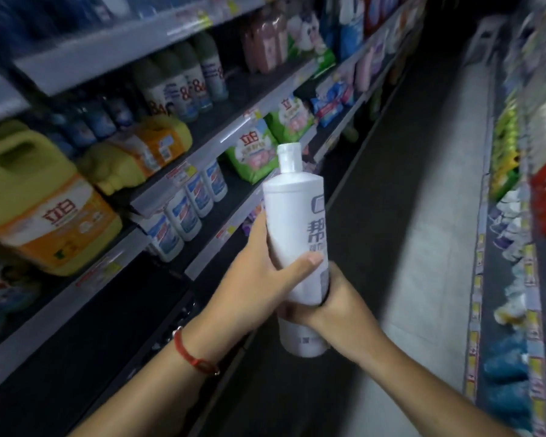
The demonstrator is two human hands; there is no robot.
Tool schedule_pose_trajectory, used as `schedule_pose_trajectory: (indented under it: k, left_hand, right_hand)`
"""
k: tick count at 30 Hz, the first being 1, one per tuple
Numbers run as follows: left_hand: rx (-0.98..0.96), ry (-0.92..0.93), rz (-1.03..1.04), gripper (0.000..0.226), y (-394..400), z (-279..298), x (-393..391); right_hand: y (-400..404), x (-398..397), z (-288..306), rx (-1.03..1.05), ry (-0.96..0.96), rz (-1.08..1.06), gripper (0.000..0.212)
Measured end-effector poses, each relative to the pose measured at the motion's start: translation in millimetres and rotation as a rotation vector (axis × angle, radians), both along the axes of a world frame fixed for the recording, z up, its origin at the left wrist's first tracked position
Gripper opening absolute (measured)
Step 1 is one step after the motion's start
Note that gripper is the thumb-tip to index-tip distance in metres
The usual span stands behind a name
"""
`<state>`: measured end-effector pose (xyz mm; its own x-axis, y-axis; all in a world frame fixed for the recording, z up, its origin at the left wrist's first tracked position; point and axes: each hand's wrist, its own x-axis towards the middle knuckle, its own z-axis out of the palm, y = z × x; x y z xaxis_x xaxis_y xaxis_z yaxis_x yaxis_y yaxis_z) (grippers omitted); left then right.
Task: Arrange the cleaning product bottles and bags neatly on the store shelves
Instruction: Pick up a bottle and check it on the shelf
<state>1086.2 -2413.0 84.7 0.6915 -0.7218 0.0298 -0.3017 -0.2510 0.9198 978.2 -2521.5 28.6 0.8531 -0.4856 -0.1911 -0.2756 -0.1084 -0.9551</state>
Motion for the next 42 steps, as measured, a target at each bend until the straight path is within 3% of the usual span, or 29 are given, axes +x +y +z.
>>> schedule_pose_trajectory:
  k: [5,9,12,17,23,27,30,34,38,42]
  left_hand:
    - [-0.160,0.064,0.134,0.064,-20,29,30]
    - [-0.352,0.092,0.146,0.036,-38,60,73]
    - [-0.436,0.064,0.187,0.030,-43,84,112]
    - [-0.475,-0.020,0.238,0.028,-52,125,173]
    - [-0.522,-0.068,0.287,0.031,-53,169,220]
    - [-0.586,-0.124,0.425,0.045,-56,186,242]
    - [-0.646,-0.221,0.563,0.068,-65,191,256]
    - [-0.611,-0.362,0.694,0.084,-74,199,268]
    - [-0.643,-0.407,0.772,0.079,-72,211,281]
    - [-0.687,-0.405,0.826,0.062,-76,221,287]
  right_hand:
    - [-42,51,60,-0.339,-0.048,-0.019,0.081]
    - [-57,105,102,-0.521,-0.157,0.038,0.074]
    - [-64,148,125,-0.637,-0.220,0.084,0.073]
    - [-92,208,168,-0.653,-0.295,0.252,0.060]
    - [-126,275,205,-0.722,-0.310,0.486,0.096]
    - [-131,315,219,-0.659,-0.468,0.543,0.085]
    - [-133,346,223,-0.602,-0.624,0.566,0.080]
    - [-137,380,235,-0.615,-0.730,0.648,0.076]
    - [-152,407,268,-0.620,-0.740,0.875,0.070]
    - [-161,446,308,-0.643,-0.889,0.747,0.049]
